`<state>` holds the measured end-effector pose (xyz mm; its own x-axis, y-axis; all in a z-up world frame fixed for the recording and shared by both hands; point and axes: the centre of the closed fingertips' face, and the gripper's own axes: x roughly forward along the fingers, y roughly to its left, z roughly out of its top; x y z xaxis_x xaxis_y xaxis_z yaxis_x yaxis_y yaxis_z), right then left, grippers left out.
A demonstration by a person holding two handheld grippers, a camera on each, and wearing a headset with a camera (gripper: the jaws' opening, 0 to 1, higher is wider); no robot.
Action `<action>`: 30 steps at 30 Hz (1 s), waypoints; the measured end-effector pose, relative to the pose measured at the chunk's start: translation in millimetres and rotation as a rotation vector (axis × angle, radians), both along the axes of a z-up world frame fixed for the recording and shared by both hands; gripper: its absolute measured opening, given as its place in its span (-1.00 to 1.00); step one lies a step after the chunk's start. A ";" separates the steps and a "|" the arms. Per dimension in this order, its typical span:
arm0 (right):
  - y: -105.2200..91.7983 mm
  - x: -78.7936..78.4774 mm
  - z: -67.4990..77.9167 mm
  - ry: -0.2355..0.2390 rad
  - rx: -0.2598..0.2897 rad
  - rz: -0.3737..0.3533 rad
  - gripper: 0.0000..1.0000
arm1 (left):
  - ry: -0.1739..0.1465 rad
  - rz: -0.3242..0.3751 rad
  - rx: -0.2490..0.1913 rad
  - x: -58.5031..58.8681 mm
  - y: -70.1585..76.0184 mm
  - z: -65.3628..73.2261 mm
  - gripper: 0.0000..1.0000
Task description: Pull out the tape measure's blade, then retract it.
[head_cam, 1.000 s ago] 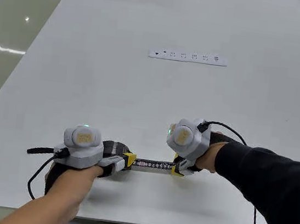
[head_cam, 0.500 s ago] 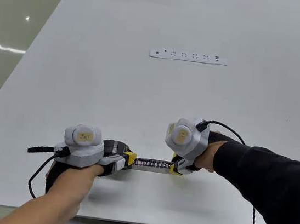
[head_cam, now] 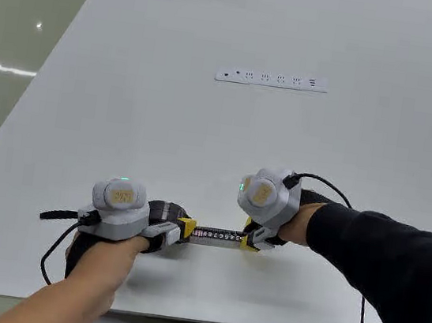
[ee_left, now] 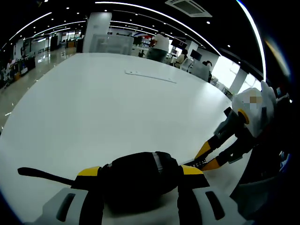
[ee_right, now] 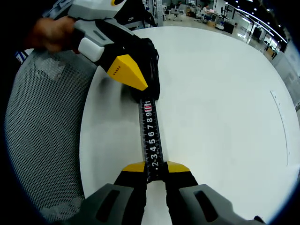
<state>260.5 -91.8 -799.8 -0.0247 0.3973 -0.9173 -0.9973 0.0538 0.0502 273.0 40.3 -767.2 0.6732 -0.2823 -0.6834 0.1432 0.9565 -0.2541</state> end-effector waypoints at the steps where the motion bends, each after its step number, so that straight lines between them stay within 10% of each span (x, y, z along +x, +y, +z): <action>1: 0.5 0.1 -0.1 -0.001 -0.001 0.002 -0.80 | 0.000 0.000 0.000 -0.1 0.0 0.0 0.20; 30: 10.2 0.1 0.4 0.011 0.017 0.003 -0.80 | -0.001 -0.003 -0.004 -0.1 -1.0 1.1 0.20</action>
